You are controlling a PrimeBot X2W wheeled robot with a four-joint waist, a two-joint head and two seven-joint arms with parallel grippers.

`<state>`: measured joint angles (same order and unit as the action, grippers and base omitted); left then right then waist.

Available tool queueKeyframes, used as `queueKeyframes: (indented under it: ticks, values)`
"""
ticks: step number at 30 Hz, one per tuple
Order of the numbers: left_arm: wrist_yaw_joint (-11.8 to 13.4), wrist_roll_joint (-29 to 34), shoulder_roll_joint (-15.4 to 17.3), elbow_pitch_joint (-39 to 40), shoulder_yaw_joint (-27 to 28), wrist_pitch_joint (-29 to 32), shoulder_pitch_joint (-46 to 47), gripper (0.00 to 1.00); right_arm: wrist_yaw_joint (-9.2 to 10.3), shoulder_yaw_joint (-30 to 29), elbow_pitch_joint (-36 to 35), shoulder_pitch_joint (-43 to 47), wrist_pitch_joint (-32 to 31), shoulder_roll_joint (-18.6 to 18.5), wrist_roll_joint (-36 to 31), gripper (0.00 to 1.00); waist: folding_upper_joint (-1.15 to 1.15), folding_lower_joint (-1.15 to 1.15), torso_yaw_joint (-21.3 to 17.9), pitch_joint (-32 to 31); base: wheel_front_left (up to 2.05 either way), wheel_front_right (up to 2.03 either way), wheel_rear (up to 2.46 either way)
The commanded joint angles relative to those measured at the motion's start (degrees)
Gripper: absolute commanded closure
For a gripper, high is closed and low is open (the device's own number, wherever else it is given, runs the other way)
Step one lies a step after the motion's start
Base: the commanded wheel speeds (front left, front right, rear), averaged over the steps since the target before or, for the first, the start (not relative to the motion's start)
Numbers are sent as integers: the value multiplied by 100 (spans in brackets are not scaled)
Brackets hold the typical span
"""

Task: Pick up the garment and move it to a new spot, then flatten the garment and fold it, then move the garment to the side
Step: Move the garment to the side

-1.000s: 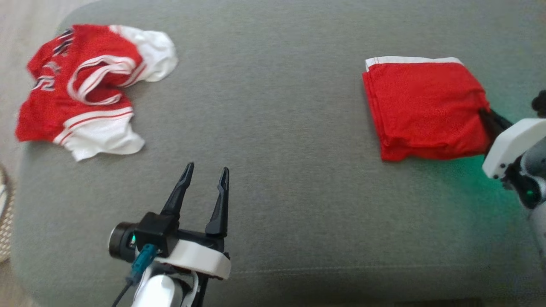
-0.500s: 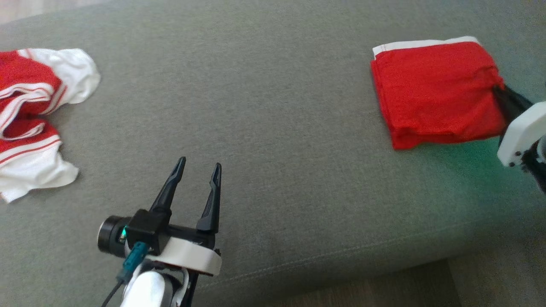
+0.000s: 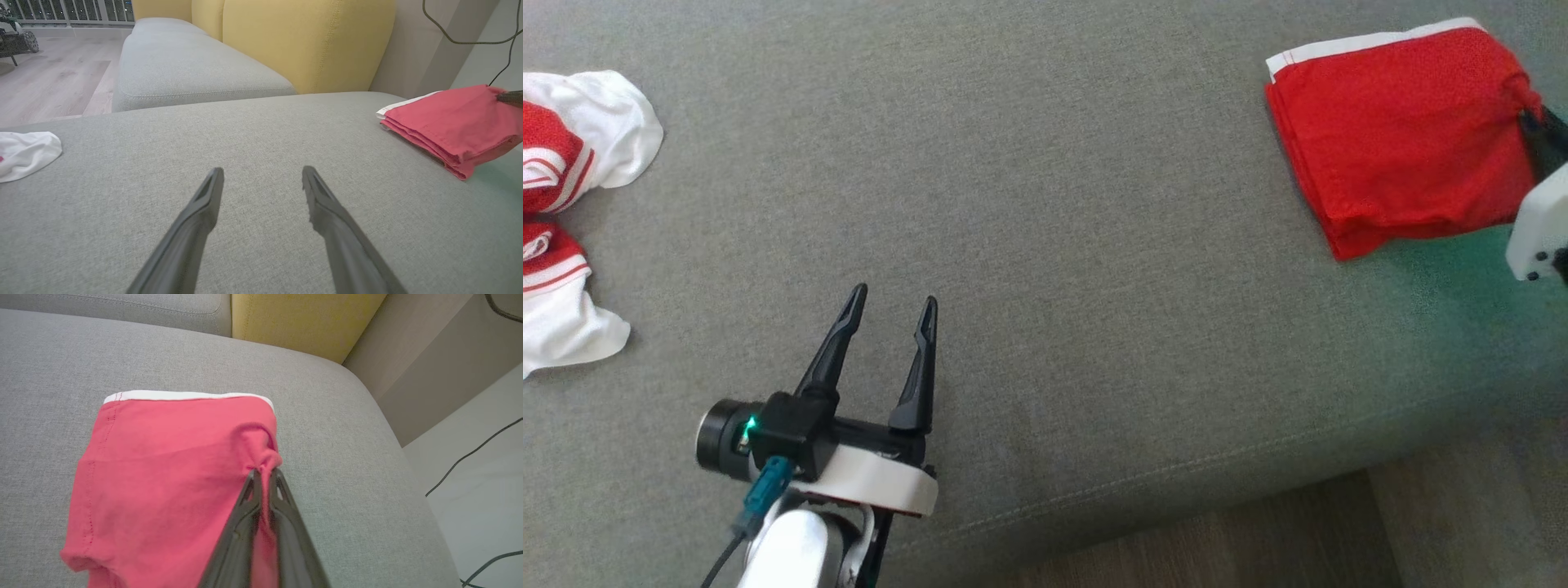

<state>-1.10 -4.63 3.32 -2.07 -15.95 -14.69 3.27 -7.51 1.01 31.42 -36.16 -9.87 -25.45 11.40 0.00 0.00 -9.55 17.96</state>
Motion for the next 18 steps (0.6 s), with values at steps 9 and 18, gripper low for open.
queueKeyframes:
  ticks: [9,18]
  values:
    - [-32,39,-5,213,209,-30,206,0,2,-489,-484,-61,-17,194,-828,100,0,0,27,54,0,0,0]
    - [-54,48,-16,199,211,-30,208,0,2,-804,-749,51,-57,470,-1404,100,0,0,0,38,0,0,0]
